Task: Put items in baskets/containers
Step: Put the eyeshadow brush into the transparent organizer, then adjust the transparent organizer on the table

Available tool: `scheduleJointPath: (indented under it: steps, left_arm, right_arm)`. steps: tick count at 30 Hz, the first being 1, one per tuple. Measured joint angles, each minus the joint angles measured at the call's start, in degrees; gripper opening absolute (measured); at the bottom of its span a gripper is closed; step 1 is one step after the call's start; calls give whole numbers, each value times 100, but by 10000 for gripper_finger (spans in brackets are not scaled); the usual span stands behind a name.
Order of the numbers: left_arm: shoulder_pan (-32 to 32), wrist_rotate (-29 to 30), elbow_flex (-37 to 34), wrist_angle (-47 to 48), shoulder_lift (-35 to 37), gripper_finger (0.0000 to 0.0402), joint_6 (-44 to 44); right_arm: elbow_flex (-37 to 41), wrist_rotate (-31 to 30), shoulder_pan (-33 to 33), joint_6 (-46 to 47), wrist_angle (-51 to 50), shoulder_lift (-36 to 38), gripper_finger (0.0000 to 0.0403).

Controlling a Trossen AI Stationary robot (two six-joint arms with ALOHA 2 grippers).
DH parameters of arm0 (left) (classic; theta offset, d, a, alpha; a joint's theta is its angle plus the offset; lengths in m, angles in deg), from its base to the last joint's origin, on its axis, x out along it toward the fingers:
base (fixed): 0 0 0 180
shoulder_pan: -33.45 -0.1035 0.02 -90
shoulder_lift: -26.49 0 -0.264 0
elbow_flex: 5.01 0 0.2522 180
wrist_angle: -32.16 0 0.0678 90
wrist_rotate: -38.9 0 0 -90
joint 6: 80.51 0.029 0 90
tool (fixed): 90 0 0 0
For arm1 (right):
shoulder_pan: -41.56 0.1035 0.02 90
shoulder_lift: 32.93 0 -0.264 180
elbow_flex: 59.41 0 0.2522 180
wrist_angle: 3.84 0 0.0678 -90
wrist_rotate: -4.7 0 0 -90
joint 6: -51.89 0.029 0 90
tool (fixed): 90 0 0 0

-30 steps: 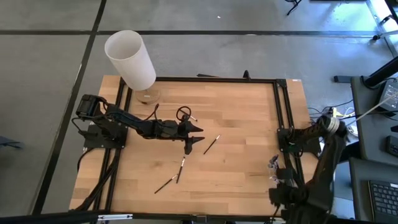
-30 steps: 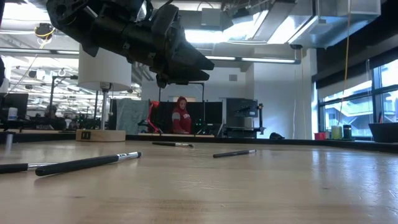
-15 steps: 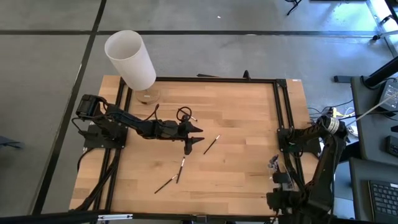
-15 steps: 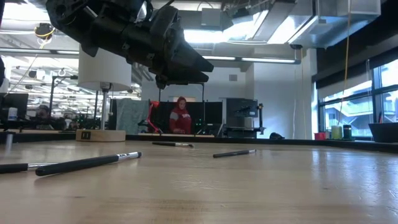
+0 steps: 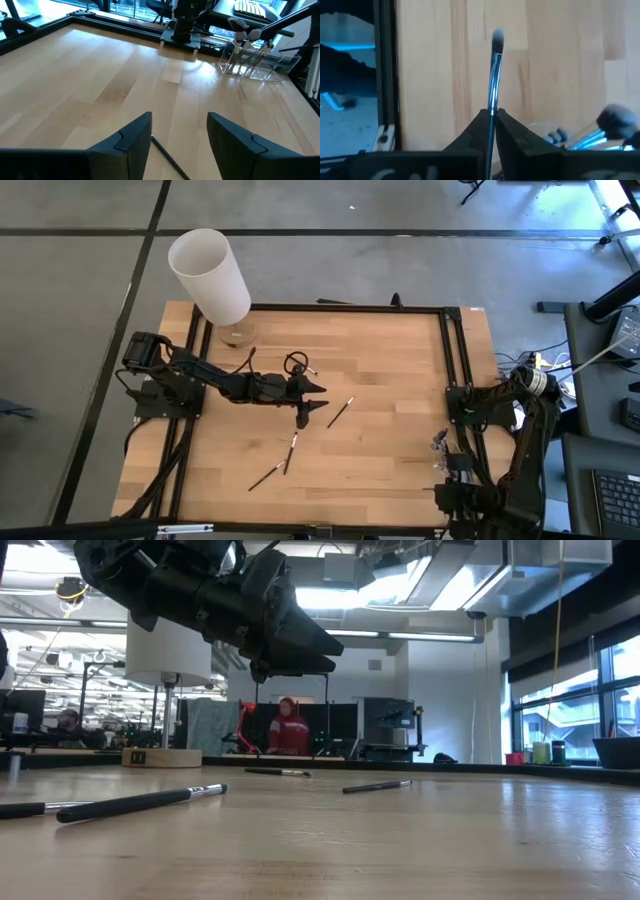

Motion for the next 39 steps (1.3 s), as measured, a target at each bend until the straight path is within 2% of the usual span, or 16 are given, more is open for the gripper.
scheduleJointPath:
  steps: [14, 24, 30, 35, 39]
  left_arm:
    - [0, 0, 0, 0, 0, 184, -44]
    - [0, 0, 0, 2, 0, 184, -46]
    - [0, 0, 1, 1, 0, 184, -62]
    - [0, 0, 0, -79, 0, 184, -63]
    - [0, 0, 2, -125, 0, 184, -65]
  right_arm:
    - [0, 358, 402, 1169, -261, 2, 30]
    - [0, 500, 402, 1361, -588, 4, 84]
    - [0, 896, 383, 1363, -605, 7, 94]
    - [0, 2050, 168, 1260, -601, 7, 93]
    - [10, 2244, -28, 812, -538, -61, 76]
